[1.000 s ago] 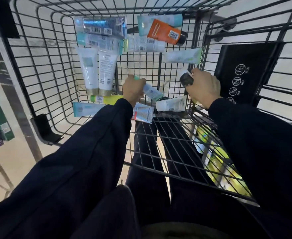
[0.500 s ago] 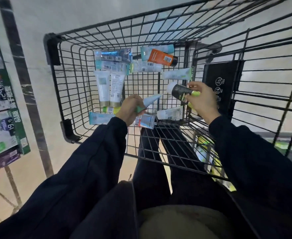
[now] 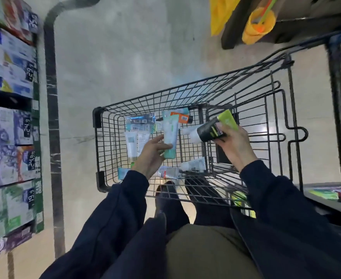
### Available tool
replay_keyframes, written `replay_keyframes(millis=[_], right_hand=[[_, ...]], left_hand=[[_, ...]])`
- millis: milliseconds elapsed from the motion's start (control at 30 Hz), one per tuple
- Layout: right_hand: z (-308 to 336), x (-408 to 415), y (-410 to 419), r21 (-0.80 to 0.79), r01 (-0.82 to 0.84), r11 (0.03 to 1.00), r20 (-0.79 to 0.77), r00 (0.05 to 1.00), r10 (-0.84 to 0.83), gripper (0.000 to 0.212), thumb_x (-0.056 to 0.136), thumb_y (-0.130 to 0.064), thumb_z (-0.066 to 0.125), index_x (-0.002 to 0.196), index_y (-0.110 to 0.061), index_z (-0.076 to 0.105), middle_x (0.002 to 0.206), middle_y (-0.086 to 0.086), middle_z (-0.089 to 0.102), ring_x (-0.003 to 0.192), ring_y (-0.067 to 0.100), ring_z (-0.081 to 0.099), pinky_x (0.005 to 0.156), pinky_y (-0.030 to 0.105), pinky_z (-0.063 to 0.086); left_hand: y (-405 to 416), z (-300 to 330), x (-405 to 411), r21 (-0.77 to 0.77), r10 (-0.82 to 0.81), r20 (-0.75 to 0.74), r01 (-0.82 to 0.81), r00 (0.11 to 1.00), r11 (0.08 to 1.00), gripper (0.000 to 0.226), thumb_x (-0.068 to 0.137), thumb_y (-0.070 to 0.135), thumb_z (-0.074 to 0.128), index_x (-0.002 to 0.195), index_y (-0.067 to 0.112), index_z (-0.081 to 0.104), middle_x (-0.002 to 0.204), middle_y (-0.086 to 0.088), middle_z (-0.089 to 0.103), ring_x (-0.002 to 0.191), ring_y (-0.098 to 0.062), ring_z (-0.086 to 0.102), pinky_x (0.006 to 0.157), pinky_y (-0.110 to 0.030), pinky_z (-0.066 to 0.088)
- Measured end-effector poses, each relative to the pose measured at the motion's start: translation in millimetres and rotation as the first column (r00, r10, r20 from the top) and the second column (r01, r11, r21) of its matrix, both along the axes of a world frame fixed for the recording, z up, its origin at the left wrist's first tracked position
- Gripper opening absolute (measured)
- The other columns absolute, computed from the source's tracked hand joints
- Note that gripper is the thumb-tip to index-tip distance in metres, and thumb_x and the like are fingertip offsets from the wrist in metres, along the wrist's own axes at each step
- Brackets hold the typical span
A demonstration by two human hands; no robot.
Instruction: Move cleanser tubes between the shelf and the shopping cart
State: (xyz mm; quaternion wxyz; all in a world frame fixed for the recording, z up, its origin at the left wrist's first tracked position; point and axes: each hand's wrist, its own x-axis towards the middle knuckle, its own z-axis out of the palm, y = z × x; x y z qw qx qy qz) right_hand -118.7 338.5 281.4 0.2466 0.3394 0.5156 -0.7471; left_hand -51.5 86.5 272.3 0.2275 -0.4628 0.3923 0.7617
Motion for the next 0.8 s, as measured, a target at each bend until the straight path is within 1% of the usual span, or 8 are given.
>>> replay_keyframes(millis=[100,167,333,433,567,633,700,800], right_hand=[[36,5,-2,-0.056,0.041,0.998,-0.06,0.997,-0.045,0.03,0.088,-0.007,0.074,0.117,-0.007,0.066,0.12,0.018,0.068,0.118,0.038,0.062,0.102,0.059,0.051],[59,12,-5,-0.056,0.076,0.995,-0.11,0.99,-0.082,0.037,0.087,-0.012,0.076,0.123,-0.007,0.066,0.128,0.02,0.068,0.122,0.039,0.061,0.102,0.06,0.052],[114,39,-19,-0.022,0.177,0.984,-0.232,0.956,-0.177,0.025,0.101,-0.017,0.064,0.125,-0.012,0.065,0.121,0.011,0.071,0.118,0.034,0.065,0.101,0.055,0.054],[141,62,-25,-0.029,0.239,0.971,-0.281,0.93,-0.237,0.025,0.101,-0.022,0.064,0.125,-0.018,0.066,0.13,0.014,0.069,0.115,0.032,0.067,0.097,0.055,0.056],[174,98,-27,-0.071,0.314,0.947,-0.34,0.885,-0.319,0.024,0.102,-0.021,0.063,0.125,-0.015,0.058,0.124,0.023,0.066,0.088,0.036,0.073,0.086,0.066,0.058],[189,119,-23,-0.073,0.358,0.931,-0.357,0.862,-0.36,0.025,0.102,-0.021,0.063,0.126,-0.015,0.057,0.118,0.024,0.067,0.078,0.035,0.074,0.073,0.056,0.064],[202,140,-17,-0.078,0.398,0.914,-0.383,0.834,-0.396,0.028,0.1,-0.018,0.066,0.126,-0.014,0.057,0.11,0.023,0.068,0.073,0.034,0.073,0.072,0.052,0.062],[217,174,-2,-0.098,0.449,0.888,-0.409,0.795,-0.448,0.039,0.094,0.002,0.063,0.13,-0.01,0.055,0.1,0.018,0.071,0.071,0.033,0.073,0.066,0.045,0.062]], left_hand=[[5,37,0,-0.028,-0.087,-0.135,0.084,0.987,0.996,0.058,0.084,-0.017,0.063,0.139,-0.002,0.053,0.128,-0.021,0.059,0.105,-0.029,0.063,0.068,-0.029,0.058],[7,57,0,-0.065,-0.138,-0.202,0.127,0.97,0.99,0.062,0.082,-0.017,0.065,0.139,0.003,0.053,0.128,-0.02,0.059,0.108,-0.031,0.064,0.073,-0.032,0.058],[11,103,-1,-0.13,-0.273,-0.354,0.242,0.895,0.962,0.061,0.08,-0.015,0.068,0.133,0.013,0.056,0.129,-0.027,0.064,0.107,-0.038,0.065,0.083,-0.043,0.054],[16,130,0,-0.171,-0.365,-0.453,0.322,0.814,0.931,0.059,0.079,-0.012,0.071,0.128,0.016,0.057,0.122,-0.025,0.07,0.115,-0.047,0.064,0.093,-0.051,0.05],[27,165,4,-0.255,-0.482,-0.539,0.412,0.691,0.875,0.066,0.078,-0.009,0.072,0.136,0.016,0.053,0.119,-0.015,0.074,0.113,-0.04,0.068,0.096,-0.052,0.054],[35,180,10,-0.289,-0.538,-0.57,0.461,0.621,0.839,0.066,0.079,-0.007,0.073,0.137,0.016,0.053,0.122,-0.014,0.072,0.115,-0.037,0.067,0.089,-0.046,0.054],[45,195,19,-0.313,-0.579,-0.594,0.502,0.559,0.806,0.059,0.082,-0.009,0.07,0.132,0.02,0.057,0.119,-0.011,0.073,0.111,-0.034,0.068,0.084,-0.043,0.053],[64,212,36,-0.341,-0.628,-0.618,0.558,0.473,0.756,0.055,0.084,-0.009,0.069,0.127,0.025,0.06,0.112,-0.006,0.075,0.105,-0.031,0.07,0.08,-0.046,0.055]])
